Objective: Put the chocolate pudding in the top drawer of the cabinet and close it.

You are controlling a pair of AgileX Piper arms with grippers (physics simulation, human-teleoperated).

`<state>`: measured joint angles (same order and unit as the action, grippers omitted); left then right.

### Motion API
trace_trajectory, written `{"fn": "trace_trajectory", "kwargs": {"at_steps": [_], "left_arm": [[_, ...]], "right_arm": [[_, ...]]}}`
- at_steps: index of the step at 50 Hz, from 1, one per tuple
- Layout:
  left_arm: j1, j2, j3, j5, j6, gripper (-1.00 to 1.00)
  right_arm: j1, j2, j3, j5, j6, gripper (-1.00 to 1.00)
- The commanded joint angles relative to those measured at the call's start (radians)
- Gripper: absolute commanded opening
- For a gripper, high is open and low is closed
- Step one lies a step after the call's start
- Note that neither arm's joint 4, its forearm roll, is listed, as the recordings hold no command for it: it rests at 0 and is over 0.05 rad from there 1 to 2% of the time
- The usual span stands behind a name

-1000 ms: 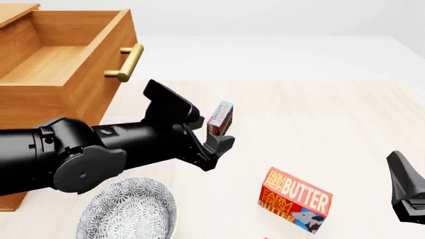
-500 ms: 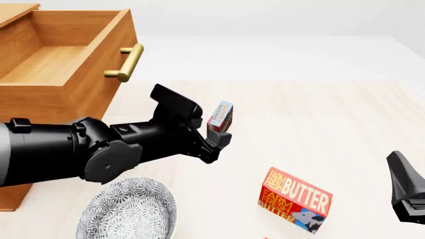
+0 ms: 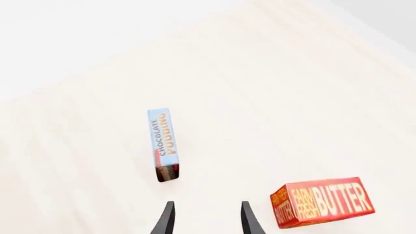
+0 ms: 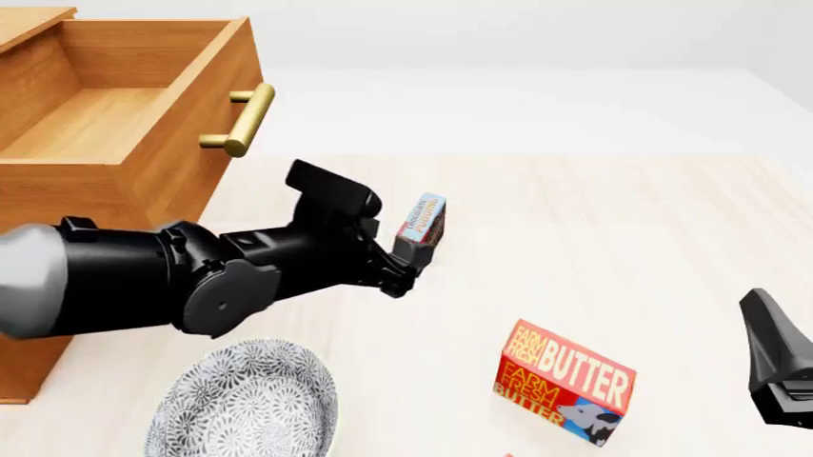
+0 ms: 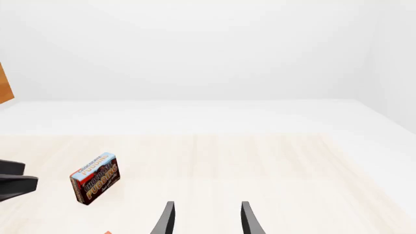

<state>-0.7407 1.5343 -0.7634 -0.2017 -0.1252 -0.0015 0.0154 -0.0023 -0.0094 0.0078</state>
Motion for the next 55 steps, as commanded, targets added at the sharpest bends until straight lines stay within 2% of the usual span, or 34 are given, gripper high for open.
{"fn": "trace_trajectory", "kwargs": {"at_steps": [1, 28, 55], "left_arm": [[0.011, 0.038, -0.012, -0.016, -0.004, 1.0], [0.06, 0.112, -0.033, -0.056, 0.005, 1.0], [0.102, 0.197, -0.096, -0.063, 0.016, 1.0]], "right_arm": [[0.0, 0.0, 0.0, 0.0, 0.0, 1.0], [0.0, 0.0, 0.0, 0.0, 0.0, 1.0], [0.0, 0.0, 0.0, 0.0, 0.0, 1.0]]}}
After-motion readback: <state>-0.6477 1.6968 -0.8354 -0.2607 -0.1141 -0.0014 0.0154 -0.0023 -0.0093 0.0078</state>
